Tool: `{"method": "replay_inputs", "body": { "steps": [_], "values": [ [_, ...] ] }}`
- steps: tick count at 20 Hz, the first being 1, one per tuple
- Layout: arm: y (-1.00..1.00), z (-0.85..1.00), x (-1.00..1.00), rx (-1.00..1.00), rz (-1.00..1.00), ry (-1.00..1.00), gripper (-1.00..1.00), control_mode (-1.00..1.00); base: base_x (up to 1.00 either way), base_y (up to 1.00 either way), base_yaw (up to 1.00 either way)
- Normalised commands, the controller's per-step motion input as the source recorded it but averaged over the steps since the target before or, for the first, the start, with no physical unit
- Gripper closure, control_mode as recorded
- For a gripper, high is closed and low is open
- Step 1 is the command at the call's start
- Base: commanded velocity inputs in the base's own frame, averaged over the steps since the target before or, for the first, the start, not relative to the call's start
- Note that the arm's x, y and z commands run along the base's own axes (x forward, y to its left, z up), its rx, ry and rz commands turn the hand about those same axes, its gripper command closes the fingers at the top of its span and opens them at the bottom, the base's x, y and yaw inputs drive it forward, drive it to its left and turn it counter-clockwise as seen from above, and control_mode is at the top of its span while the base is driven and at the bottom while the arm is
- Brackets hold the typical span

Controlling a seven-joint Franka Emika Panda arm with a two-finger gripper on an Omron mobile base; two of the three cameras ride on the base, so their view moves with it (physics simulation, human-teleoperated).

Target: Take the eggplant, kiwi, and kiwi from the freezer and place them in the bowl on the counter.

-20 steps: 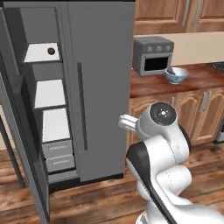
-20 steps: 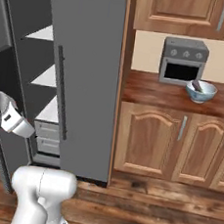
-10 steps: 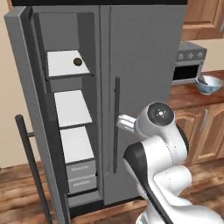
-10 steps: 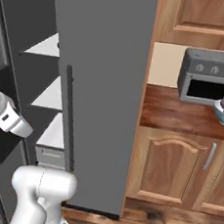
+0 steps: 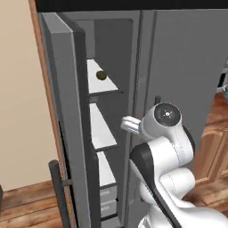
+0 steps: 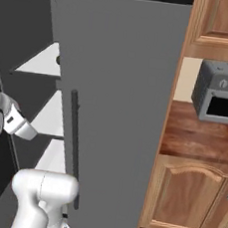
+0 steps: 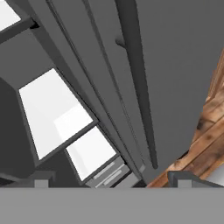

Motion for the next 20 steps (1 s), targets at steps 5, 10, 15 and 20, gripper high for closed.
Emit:
{"method": "replay_inputs", "body": {
  "steps": [5,10,15,20],
  "values": [
    [0.0,0.0,0.0,0.0,0.0,0.0,-1.0,1.0,0.02,0.21,-0.01],
    [0.0,0.0,0.0,0.0,0.0,0.0,-1.0,1.0,0.26,0.02,0.0],
    [0.0,0.0,0.0,0.0,0.0,0.0,-1.0,1.0,0.66,0.36,-0.02],
    [0.06,0.59,0.28,0.0,0.0,0.01,-1.0,-1.0,0.0,0.0,0.0]
  ]
}}
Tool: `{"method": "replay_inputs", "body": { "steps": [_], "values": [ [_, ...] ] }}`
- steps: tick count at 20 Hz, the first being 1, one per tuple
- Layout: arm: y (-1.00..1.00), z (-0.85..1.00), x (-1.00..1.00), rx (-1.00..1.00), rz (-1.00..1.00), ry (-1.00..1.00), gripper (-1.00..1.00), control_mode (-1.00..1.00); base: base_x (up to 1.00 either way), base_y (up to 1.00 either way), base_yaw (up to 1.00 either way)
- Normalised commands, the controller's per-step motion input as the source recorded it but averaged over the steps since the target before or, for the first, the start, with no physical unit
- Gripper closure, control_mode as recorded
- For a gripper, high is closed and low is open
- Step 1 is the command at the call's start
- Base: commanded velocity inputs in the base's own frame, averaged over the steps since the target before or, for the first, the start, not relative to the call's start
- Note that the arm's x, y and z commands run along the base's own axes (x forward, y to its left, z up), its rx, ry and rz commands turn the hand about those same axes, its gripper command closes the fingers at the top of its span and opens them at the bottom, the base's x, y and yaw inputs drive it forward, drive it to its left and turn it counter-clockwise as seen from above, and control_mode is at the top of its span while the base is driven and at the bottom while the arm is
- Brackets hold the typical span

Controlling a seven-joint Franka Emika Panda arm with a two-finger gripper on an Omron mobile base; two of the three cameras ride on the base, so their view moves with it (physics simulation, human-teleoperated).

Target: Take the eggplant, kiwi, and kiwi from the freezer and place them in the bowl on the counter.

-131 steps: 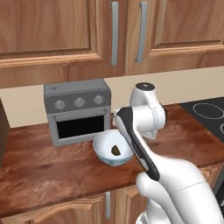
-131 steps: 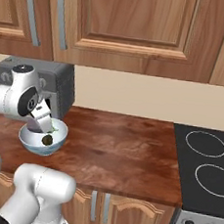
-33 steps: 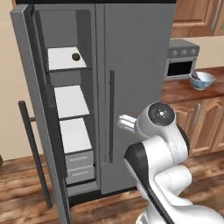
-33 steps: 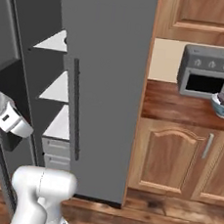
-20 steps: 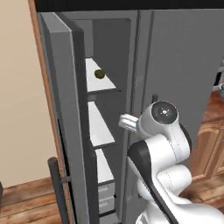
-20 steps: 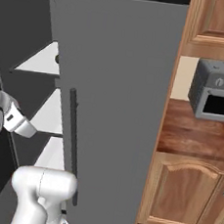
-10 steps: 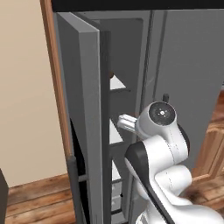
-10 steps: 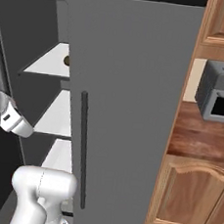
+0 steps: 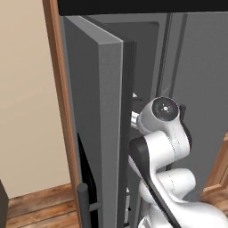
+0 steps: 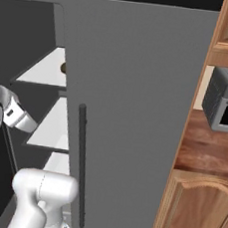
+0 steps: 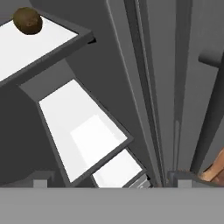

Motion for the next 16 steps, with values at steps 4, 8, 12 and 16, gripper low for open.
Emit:
{"method": "replay_inputs", "body": {
  "steps": [4,8,12,16],
  "values": [
    [0.04,0.97,0.06,-0.11,0.0,-0.01,-1.0,-1.0,0.0,0.0,0.0],
    [0.05,0.84,-0.09,-0.25,0.05,-0.06,-1.0,-1.0,0.0,0.0,0.0],
    [0.0,0.38,0.0,-0.28,0.14,-0.17,-1.0,-1.0,0.0,0.0,0.0],
    [0.01,0.13,0.37,-0.09,0.19,-0.08,-1.0,-1.0,0.0,0.0,0.0]
  ]
}}
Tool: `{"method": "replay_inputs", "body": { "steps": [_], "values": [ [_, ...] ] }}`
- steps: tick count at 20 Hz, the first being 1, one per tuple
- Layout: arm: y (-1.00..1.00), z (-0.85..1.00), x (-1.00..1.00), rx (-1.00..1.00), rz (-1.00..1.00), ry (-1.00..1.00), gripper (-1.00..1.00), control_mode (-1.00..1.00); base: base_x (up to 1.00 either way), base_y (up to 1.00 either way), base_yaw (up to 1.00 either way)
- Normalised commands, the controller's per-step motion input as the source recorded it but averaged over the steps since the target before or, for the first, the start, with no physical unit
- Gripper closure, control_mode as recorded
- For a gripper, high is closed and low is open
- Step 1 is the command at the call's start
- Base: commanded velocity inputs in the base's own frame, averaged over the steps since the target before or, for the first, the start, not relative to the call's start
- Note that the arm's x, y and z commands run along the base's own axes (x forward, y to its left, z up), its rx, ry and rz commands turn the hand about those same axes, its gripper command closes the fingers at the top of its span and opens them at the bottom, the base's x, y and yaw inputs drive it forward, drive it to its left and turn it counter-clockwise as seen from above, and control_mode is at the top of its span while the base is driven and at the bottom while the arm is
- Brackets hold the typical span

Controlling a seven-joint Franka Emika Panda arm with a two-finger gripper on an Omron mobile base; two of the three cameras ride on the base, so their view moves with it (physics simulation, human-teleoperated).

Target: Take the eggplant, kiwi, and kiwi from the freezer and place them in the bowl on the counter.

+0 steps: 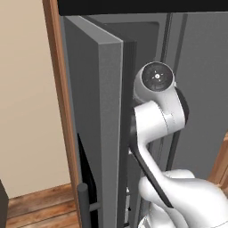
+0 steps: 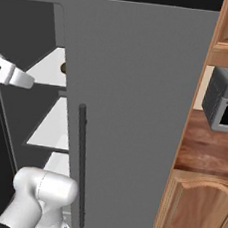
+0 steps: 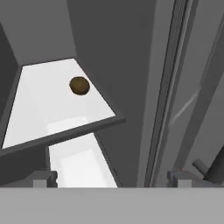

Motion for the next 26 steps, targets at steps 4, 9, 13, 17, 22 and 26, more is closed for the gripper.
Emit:
{"method": "replay_inputs", "body": {
  "steps": [4,9,13,17,22,26],
  "values": [
    [0.0,0.07,0.41,-0.04,0.23,0.0,-1.0,-1.0,0.0,0.0,0.0],
    [0.08,0.0,0.44,-0.02,0.2,0.08,-1.0,-1.0,0.0,0.0,0.0],
    [0.33,0.0,0.17,-0.1,0.0,0.01,-1.0,-1.0,0.0,0.0,0.0],
    [0.09,0.0,0.54,-0.11,0.0,0.0,-1.0,-1.0,0.0,0.0,0.0],
    [0.0,0.0,0.81,-0.05,0.0,0.03,-1.0,-1.0,0.0,0.0,0.0],
    [0.0,-0.13,0.73,-0.03,0.0,0.03,-1.0,-1.0,0.0,0.0,0.0]
  ]
}}
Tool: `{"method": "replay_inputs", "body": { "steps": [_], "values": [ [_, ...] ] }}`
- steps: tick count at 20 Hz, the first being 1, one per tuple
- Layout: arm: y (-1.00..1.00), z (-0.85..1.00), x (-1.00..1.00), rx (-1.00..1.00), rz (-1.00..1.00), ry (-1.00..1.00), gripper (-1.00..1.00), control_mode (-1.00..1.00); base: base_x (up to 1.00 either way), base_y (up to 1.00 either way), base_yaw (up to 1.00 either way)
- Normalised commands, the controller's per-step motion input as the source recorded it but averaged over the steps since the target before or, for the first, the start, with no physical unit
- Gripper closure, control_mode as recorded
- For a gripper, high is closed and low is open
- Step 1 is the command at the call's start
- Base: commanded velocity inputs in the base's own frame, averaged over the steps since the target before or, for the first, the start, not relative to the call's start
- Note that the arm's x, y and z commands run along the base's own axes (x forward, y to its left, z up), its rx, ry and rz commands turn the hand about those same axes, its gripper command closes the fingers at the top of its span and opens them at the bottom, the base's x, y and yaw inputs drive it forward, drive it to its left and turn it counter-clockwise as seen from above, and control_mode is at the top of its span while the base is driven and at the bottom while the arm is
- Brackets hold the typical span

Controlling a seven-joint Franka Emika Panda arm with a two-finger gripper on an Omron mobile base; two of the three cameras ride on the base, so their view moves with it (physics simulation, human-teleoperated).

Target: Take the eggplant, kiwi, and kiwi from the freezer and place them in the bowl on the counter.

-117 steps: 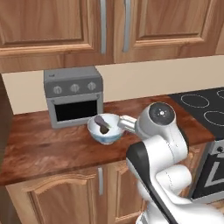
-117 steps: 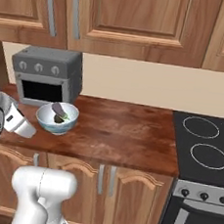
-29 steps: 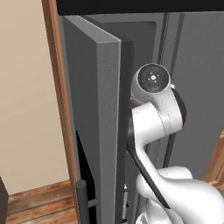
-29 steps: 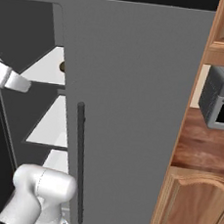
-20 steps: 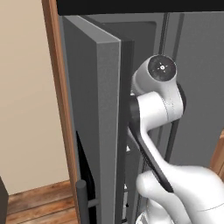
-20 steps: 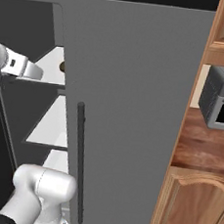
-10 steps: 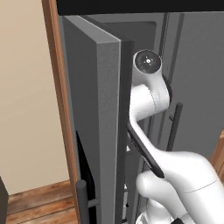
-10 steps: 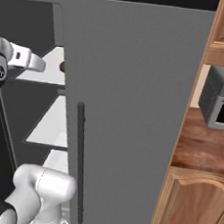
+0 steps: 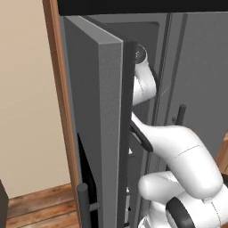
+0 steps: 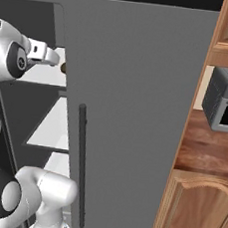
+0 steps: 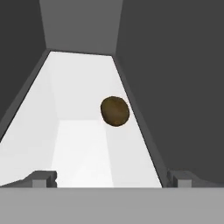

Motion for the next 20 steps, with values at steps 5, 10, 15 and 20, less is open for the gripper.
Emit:
{"method": "replay_inputs", "body": {
  "steps": [5,10,15,20],
  "values": [
    [0.0,-0.46,0.42,-0.06,0.0,0.0,-1.0,-1.0,0.0,0.0,0.0],
    [0.0,-0.07,0.49,-0.01,0.0,0.0,-1.0,-1.0,0.0,0.0,0.0],
    [0.0,-0.02,0.64,0.0,0.0,0.0,-1.0,-1.0,0.0,0.0,0.0],
    [0.0,-0.06,0.47,0.0,0.0,0.02,-1.0,-1.0,0.0,0.0,0.0]
  ]
}}
